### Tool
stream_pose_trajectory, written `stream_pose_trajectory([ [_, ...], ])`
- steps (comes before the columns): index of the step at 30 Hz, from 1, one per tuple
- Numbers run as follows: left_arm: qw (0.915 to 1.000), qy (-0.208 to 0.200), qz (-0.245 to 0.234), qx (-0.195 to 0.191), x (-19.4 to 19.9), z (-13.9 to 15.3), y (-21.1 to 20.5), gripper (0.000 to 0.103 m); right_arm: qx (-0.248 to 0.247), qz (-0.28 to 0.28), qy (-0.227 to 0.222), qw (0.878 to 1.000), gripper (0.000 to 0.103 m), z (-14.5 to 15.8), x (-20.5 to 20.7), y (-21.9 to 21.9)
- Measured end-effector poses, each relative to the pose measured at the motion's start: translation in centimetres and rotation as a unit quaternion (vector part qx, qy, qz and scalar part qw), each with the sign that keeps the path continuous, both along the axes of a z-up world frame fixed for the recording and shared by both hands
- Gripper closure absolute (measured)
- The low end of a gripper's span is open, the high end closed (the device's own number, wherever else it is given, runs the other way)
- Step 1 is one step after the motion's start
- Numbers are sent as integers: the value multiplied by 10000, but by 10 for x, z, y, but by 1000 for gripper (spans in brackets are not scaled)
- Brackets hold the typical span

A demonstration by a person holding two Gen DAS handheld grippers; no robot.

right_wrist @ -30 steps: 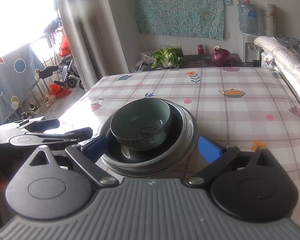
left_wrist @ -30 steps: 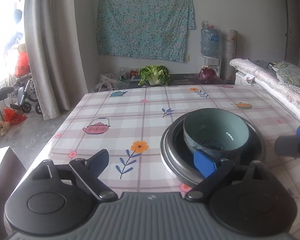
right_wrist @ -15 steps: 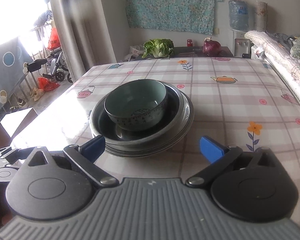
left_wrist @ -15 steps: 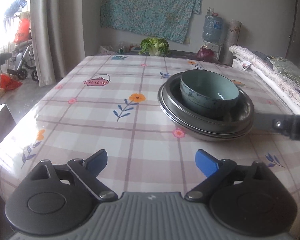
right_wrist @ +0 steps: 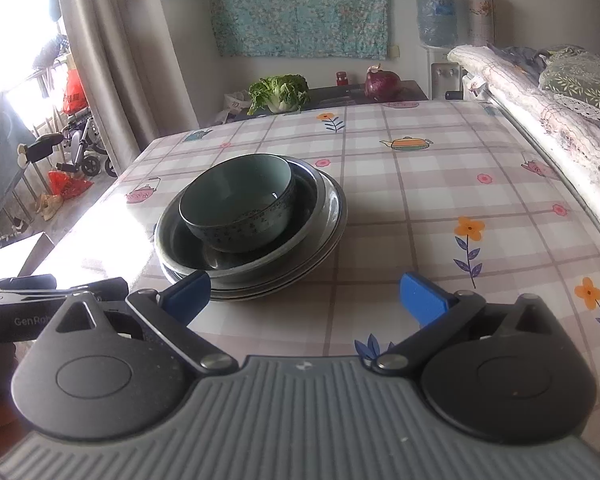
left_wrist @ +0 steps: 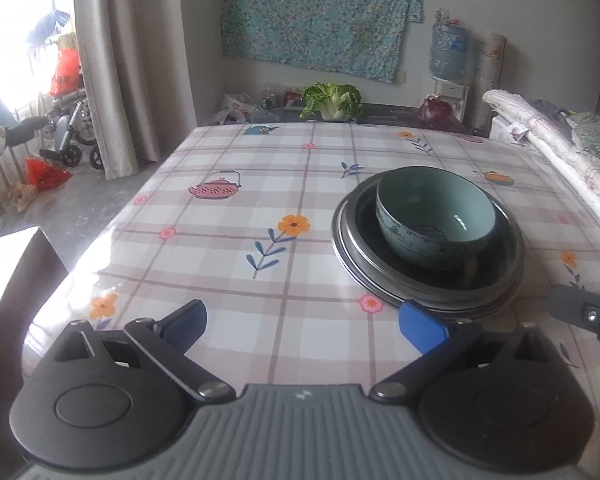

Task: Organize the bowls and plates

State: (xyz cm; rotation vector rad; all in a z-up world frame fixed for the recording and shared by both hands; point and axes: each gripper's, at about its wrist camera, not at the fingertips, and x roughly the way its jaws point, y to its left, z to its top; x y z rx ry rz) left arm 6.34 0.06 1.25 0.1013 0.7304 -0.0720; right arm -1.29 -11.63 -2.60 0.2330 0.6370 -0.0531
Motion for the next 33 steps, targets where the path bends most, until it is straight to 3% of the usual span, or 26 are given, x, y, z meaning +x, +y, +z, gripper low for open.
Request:
stream_pose_trajectory([
  [4, 9993, 12, -153, 342, 9, 6, -9, 0, -33, -78, 59, 9999, 1, 3, 3, 1],
  [18, 9983, 563, -7, 146, 25, 5, -21, 0, -152, -131, 279, 9994, 1, 6, 12, 1],
  [33, 9963, 845, 164, -67, 27, 3, -12, 0, -317, 3, 364, 9988, 1, 13, 15, 12],
])
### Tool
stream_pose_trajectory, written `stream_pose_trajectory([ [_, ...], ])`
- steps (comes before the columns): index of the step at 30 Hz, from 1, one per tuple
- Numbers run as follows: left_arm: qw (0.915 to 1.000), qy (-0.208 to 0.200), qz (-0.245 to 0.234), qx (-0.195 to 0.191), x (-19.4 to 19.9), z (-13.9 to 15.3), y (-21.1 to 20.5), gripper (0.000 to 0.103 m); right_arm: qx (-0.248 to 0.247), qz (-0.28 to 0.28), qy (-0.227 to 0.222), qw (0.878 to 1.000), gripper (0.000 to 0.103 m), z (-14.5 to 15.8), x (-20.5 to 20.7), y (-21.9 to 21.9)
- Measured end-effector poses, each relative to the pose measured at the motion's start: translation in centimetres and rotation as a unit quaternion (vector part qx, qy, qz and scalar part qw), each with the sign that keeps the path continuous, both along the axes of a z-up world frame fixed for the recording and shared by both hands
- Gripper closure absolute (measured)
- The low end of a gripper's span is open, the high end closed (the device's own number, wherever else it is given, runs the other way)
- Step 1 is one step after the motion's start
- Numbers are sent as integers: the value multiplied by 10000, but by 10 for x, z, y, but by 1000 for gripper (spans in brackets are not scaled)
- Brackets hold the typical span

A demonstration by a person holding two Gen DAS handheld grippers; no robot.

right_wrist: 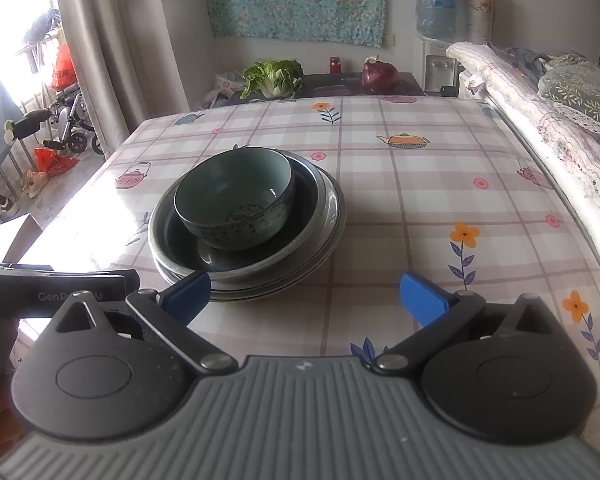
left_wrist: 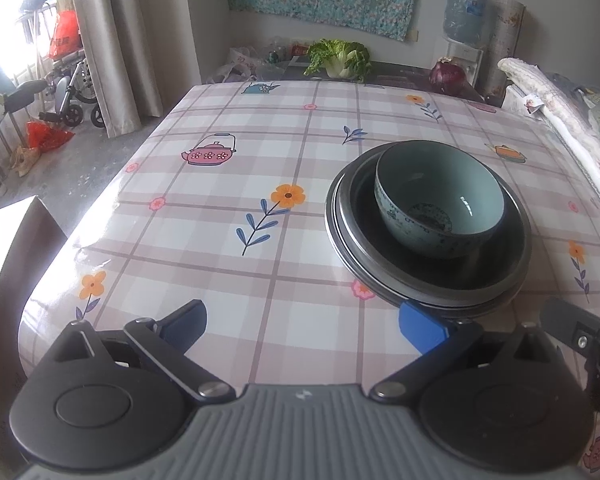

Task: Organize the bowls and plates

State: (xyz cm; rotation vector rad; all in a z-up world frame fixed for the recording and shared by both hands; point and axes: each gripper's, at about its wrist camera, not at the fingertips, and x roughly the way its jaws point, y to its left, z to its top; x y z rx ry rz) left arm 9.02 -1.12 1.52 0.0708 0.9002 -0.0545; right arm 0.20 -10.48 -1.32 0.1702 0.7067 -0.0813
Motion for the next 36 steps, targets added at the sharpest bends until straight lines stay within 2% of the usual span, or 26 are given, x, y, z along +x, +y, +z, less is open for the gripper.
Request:
stream_pose_trajectory([
  [13, 10000, 77, -13, -6, 3, -2, -3, 0, 18, -31, 172, 9998, 1, -6, 8, -3],
  [36, 9999, 90, -72, 5, 0, -2, -8, 0, 12, 7, 181, 9998, 1, -7, 7, -4],
])
